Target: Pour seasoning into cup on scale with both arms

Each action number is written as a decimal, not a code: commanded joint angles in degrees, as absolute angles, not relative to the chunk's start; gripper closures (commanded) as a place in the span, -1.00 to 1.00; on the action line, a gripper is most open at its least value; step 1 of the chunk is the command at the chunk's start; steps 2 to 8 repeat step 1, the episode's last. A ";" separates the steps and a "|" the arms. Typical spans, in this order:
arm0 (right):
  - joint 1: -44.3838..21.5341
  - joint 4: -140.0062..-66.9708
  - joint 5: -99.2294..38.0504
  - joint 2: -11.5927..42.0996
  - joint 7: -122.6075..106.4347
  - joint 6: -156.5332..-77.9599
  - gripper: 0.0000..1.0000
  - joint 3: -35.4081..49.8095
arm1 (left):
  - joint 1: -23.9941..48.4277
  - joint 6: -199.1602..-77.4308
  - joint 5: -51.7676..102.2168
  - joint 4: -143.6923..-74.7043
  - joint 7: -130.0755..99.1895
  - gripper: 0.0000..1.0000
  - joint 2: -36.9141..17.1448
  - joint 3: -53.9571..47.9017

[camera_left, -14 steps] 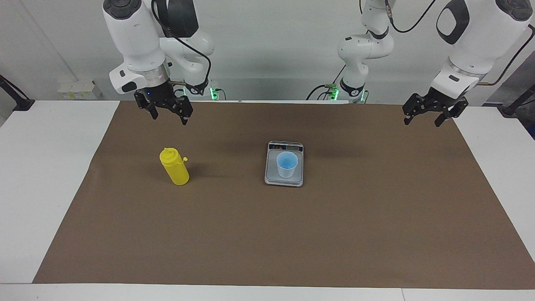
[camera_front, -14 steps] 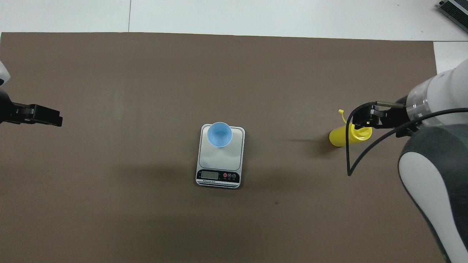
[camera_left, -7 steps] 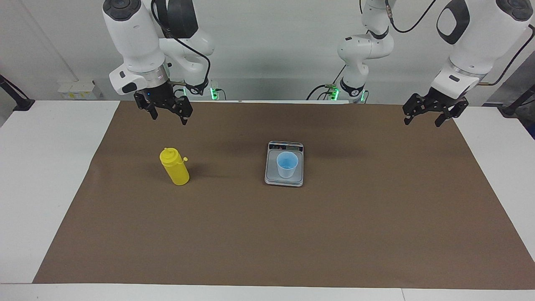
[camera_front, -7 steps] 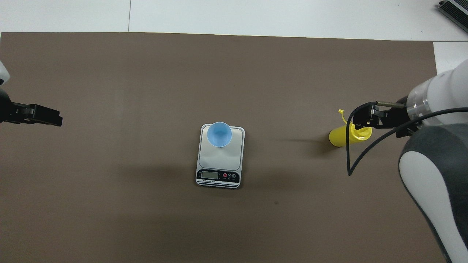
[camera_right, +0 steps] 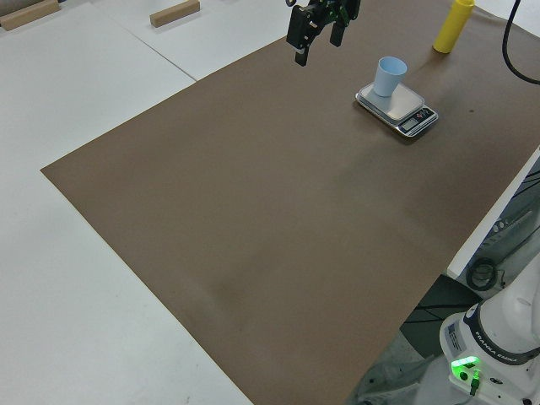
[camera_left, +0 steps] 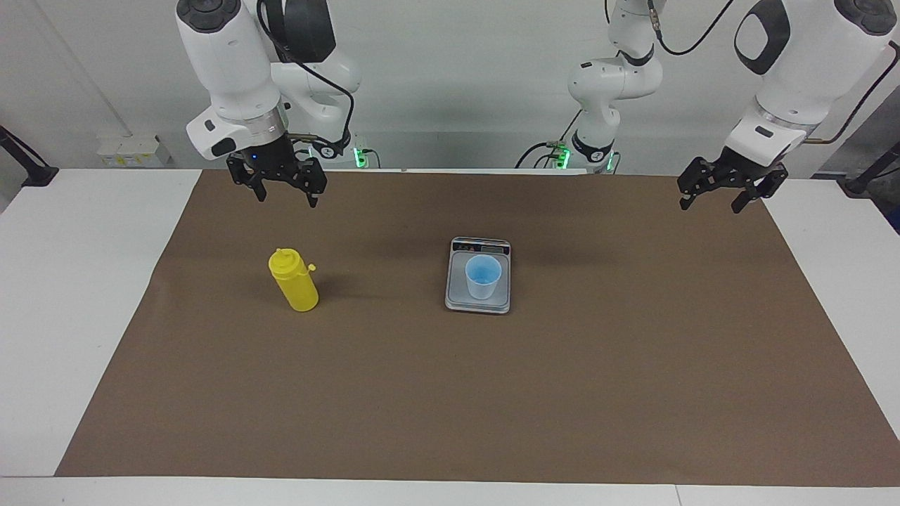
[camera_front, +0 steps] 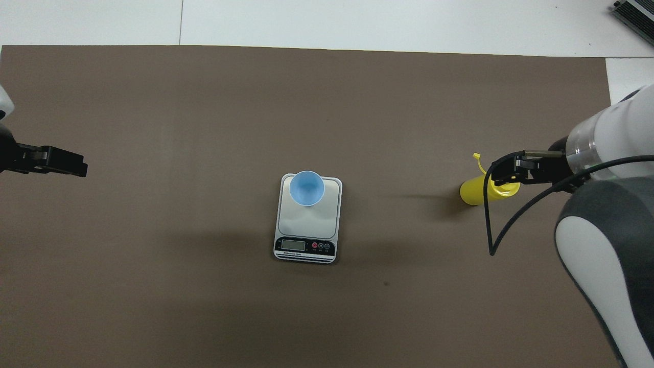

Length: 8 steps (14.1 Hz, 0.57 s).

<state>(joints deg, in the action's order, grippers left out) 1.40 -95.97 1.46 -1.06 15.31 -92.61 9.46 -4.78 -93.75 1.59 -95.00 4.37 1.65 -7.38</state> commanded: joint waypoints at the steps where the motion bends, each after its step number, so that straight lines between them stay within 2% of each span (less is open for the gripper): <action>1: 2.02 -97.65 0.88 -2.55 13.62 -93.34 -1.00 9.76 | -5.54 -93.87 0.88 -97.12 4.92 -1.00 3.60 -7.82; 8: 2.02 -97.65 0.88 -2.55 13.62 -93.34 -1.00 9.76 | -5.54 -93.87 0.88 -97.12 4.92 -1.00 3.60 -7.82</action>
